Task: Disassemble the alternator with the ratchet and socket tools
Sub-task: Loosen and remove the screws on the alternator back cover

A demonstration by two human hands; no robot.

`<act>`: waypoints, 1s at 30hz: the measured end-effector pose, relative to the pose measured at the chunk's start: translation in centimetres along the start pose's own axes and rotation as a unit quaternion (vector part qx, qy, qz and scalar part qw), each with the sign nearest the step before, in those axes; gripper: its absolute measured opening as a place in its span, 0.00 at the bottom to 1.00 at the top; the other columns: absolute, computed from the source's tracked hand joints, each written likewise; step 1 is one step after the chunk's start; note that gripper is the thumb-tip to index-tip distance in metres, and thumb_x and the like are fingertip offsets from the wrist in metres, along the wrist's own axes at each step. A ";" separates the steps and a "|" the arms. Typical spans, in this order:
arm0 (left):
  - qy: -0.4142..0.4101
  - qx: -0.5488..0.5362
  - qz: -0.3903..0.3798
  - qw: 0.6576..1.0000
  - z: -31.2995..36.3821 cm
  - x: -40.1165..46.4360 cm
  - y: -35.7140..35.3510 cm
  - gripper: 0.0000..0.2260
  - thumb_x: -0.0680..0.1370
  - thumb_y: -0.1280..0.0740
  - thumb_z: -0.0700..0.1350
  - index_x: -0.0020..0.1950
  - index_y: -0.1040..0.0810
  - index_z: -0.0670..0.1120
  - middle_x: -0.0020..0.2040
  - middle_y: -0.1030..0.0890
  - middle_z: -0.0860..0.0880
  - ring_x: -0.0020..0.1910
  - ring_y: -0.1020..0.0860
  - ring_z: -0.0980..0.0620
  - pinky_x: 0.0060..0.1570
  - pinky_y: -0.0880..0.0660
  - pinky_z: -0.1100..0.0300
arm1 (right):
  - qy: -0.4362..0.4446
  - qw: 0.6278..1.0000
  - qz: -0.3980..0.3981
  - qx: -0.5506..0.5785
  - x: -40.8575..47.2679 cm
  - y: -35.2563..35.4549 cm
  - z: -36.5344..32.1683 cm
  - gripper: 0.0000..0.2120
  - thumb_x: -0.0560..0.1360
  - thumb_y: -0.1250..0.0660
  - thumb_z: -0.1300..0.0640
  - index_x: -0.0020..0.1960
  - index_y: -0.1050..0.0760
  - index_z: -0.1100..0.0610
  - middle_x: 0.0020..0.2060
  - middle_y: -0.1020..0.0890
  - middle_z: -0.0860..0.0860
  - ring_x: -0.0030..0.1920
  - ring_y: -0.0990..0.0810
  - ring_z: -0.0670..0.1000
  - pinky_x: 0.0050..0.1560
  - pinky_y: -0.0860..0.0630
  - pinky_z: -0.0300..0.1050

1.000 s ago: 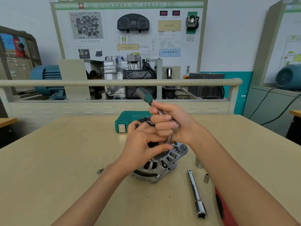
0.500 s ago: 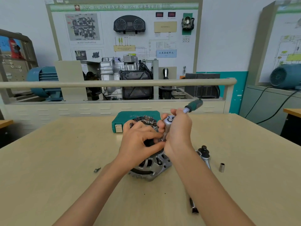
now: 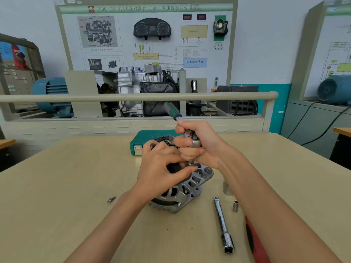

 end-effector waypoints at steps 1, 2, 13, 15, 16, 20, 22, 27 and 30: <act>-0.003 0.003 -0.008 1.000 0.0 0.0 0.0 0.16 0.70 0.36 0.61 0.37 0.17 0.51 0.36 0.19 0.59 0.40 0.33 0.61 0.53 0.44 0.62 | -0.019 0.999 -0.033 -0.015 0.1 -0.2 0.0 0.15 0.80 0.49 0.53 0.36 0.38 0.54 0.17 0.34 0.47 0.12 0.44 0.42 0.17 0.48 0.33; -0.004 0.003 -0.018 1.000 0.1 0.0 0.0 0.17 0.70 0.36 0.61 0.39 0.16 0.51 0.39 0.18 0.60 0.41 0.31 0.60 0.53 0.44 0.63 | -0.036 0.997 -0.069 -0.025 0.2 -0.5 -0.1 0.14 0.79 0.48 0.53 0.36 0.38 0.54 0.17 0.34 0.46 0.12 0.43 0.41 0.17 0.49 0.34; -0.008 -0.023 -0.005 1.000 0.2 -0.1 0.1 0.17 0.70 0.37 0.61 0.40 0.15 0.51 0.42 0.18 0.59 0.42 0.32 0.60 0.56 0.45 0.62 | 0.018 1.000 -0.004 0.023 -0.5 -0.6 0.2 0.13 0.81 0.47 0.54 0.41 0.32 0.58 0.20 0.30 0.48 0.16 0.34 0.44 0.18 0.38 0.34; -0.007 -0.025 -0.002 1.000 0.2 -0.2 0.2 0.17 0.69 0.36 0.61 0.41 0.15 0.52 0.43 0.18 0.61 0.43 0.30 0.56 0.56 0.45 0.62 | 0.073 0.995 0.070 0.008 -1.0 -0.8 0.2 0.12 0.81 0.46 0.55 0.44 0.29 0.59 0.22 0.27 0.49 0.19 0.31 0.46 0.20 0.34 0.35; -0.009 -0.022 -0.002 1.000 0.3 -0.2 0.2 0.16 0.70 0.37 0.61 0.41 0.15 0.52 0.43 0.19 0.62 0.42 0.30 0.56 0.56 0.45 0.63 | 0.103 0.988 0.112 0.021 -1.2 -0.8 0.3 0.12 0.82 0.46 0.56 0.45 0.29 0.59 0.23 0.27 0.49 0.20 0.31 0.46 0.20 0.34 0.35; -0.009 -0.010 0.004 1.000 0.5 -0.1 0.2 0.17 0.70 0.38 0.61 0.43 0.15 0.53 0.40 0.18 0.60 0.39 0.32 0.59 0.52 0.44 0.59 | 0.231 0.909 0.312 0.155 -2.7 0.1 0.8 0.09 0.82 0.49 0.60 0.45 0.33 0.57 0.26 0.27 0.50 0.22 0.28 0.45 0.26 0.32 0.38; -0.005 -0.010 0.007 1.000 0.4 -0.1 0.1 0.16 0.70 0.38 0.61 0.44 0.15 0.54 0.39 0.18 0.60 0.39 0.35 0.61 0.53 0.44 0.57 | 0.271 0.855 0.394 0.200 -3.7 0.4 1.4 0.10 0.82 0.49 0.61 0.44 0.33 0.54 0.31 0.25 0.49 0.27 0.25 0.44 0.32 0.29 0.39; 0.004 -0.016 0.016 1.000 0.4 -0.2 0.1 0.16 0.70 0.38 0.61 0.43 0.15 0.54 0.37 0.19 0.60 0.38 0.35 0.61 0.53 0.43 0.55 | 0.303 0.798 0.420 0.308 -4.5 0.0 2.0 0.13 0.82 0.51 0.64 0.43 0.35 0.53 0.32 0.27 0.50 0.23 0.24 0.43 0.30 0.27 0.38; 0.006 -0.010 0.018 1.000 0.5 -0.1 0.1 0.16 0.69 0.37 0.61 0.41 0.16 0.53 0.35 0.20 0.60 0.38 0.32 0.57 0.53 0.43 0.55 | 0.264 0.830 0.408 0.275 -4.0 0.1 1.3 0.13 0.82 0.52 0.64 0.43 0.35 0.53 0.30 0.31 0.50 0.23 0.28 0.46 0.26 0.31 0.39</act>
Point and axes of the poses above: each hand's wrist, its own x-axis towards the middle knuckle, its own y-axis out of the back of the hand, z = x × y, the point moved 5 cm from there along x, towards the middle knuckle
